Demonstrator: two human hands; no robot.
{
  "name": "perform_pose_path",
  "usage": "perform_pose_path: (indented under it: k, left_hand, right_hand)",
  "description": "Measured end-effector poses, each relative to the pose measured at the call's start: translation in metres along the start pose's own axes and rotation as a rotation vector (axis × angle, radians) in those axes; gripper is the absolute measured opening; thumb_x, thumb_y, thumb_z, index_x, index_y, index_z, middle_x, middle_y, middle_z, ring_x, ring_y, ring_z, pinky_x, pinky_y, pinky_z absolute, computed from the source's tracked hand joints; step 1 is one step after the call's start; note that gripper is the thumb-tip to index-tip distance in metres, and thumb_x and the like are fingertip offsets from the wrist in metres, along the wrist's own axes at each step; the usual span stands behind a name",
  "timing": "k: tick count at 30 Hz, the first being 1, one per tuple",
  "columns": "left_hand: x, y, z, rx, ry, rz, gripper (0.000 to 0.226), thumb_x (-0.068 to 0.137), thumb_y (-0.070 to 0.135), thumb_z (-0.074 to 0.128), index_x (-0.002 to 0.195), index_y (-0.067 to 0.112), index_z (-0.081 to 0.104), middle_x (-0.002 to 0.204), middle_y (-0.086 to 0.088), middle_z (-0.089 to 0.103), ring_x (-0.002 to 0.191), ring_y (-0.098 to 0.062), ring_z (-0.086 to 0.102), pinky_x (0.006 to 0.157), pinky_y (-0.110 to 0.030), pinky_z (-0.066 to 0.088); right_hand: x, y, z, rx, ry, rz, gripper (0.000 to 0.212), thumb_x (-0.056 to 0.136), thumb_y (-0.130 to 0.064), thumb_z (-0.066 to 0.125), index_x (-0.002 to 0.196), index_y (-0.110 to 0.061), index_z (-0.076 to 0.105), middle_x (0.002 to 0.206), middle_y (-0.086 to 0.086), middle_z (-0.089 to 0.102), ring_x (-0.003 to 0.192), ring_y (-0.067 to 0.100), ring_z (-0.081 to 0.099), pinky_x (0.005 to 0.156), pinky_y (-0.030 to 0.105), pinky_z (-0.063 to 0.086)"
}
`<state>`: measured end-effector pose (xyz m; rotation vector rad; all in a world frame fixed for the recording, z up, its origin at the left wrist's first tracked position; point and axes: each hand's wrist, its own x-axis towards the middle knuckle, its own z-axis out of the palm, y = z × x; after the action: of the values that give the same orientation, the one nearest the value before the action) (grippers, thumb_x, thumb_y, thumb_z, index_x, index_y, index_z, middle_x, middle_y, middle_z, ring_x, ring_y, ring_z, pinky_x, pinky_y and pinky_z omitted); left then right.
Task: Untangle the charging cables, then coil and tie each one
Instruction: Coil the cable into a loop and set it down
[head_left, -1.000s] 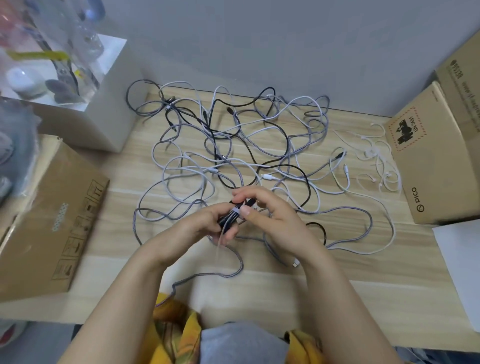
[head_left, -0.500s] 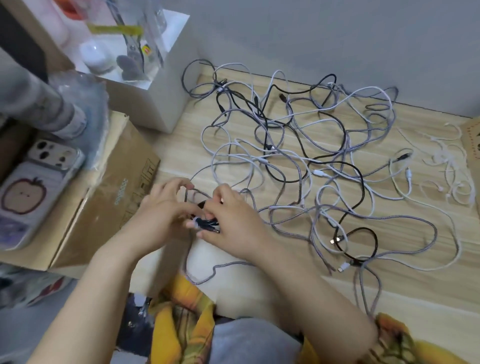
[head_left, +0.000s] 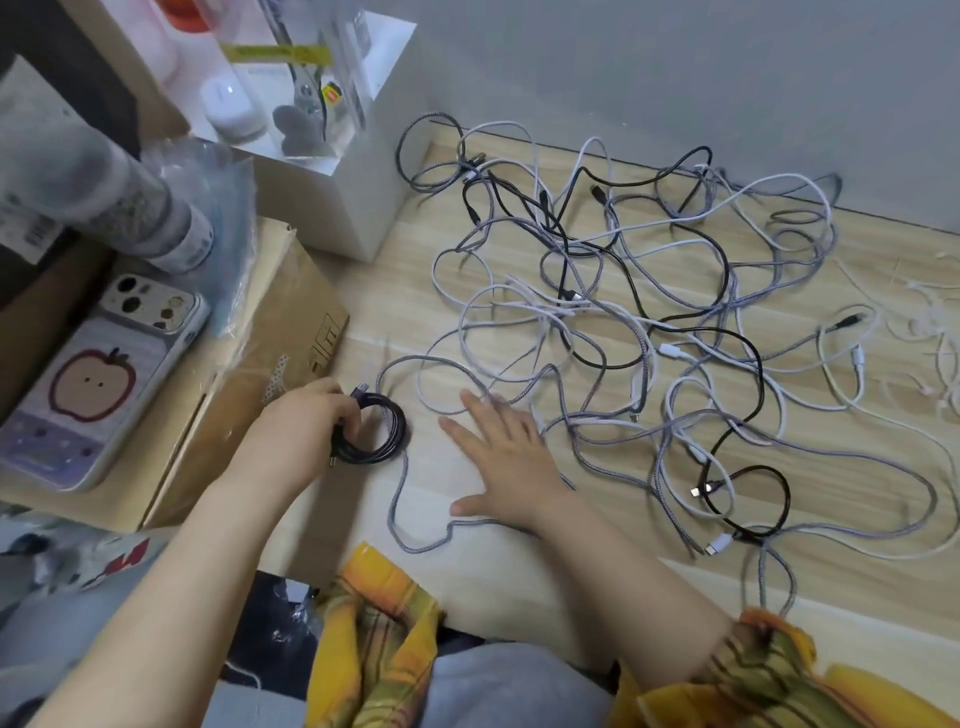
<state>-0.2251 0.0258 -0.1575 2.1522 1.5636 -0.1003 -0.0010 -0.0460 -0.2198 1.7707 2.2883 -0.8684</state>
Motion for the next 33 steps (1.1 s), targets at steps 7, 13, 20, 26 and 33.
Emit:
perform_pose_path:
  k: [7, 13, 20, 26, 33]
  left_hand:
    - [0.006, 0.003, 0.003, 0.027, 0.044, -0.102, 0.032, 0.069, -0.013, 0.054, 0.07, 0.019, 0.057, 0.089, -0.004, 0.053, 0.083, -0.033, 0.056, 0.067, -0.035, 0.044]
    - [0.012, 0.023, 0.004, -0.206, 0.273, -0.152, 0.015, 0.08, 0.006, 0.058, 0.067, 0.014, 0.056, 0.079, -0.001, 0.048, 0.079, -0.026, 0.051, 0.071, -0.034, 0.038]
    - [0.019, 0.018, 0.012, 0.047, 0.099, -0.242, 0.017, 0.079, 0.005, 0.063, 0.069, 0.012, 0.051, 0.09, -0.012, 0.047, 0.088, -0.036, 0.055, 0.071, -0.038, 0.041]
    - [0.014, 0.025, 0.021, 0.218, 0.099, -0.244, 0.021, 0.08, 0.006, 0.063, 0.1, 0.008, 0.062, 0.123, -0.012, 0.047, 0.11, -0.034, 0.044, 0.078, -0.045, 0.044]
    - [0.01, 0.099, 0.038, -0.49, 0.047, -0.12, 0.05, 0.082, 0.014, 0.07, 0.126, 0.006, 0.05, 0.122, -0.009, 0.047, 0.111, -0.028, 0.052, 0.093, -0.03, 0.039]
  right_hand:
    - [-0.031, 0.027, -0.011, 0.194, 0.156, 0.205, 0.087, 0.07, -0.043, 0.076, 0.14, -0.018, 0.031, 0.148, 0.003, 0.015, 0.137, 0.018, 0.015, 0.108, 0.032, 0.025]
    - [-0.049, 0.045, -0.009, 0.225, 0.202, 0.281, 0.086, 0.067, -0.043, 0.079, 0.136, -0.015, 0.037, 0.149, 0.001, 0.016, 0.136, 0.02, 0.024, 0.107, 0.03, 0.028]
    - [-0.05, 0.047, -0.005, 0.224, 0.204, 0.286, 0.092, 0.068, -0.043, 0.078, 0.142, -0.018, 0.031, 0.151, 0.0, 0.013, 0.138, 0.02, 0.022, 0.109, 0.031, 0.027]
    - [-0.045, 0.05, 0.004, 0.236, 0.217, 0.266, 0.092, 0.068, -0.039, 0.078, 0.144, -0.019, 0.03, 0.152, 0.001, 0.016, 0.142, 0.021, 0.016, 0.111, 0.035, 0.028]
    - [-0.071, 0.045, -0.004, 0.463, 0.349, 0.153, 0.044, 0.083, -0.022, 0.066, 0.126, -0.021, 0.057, 0.149, -0.002, 0.028, 0.135, 0.015, 0.035, 0.105, 0.034, 0.037]
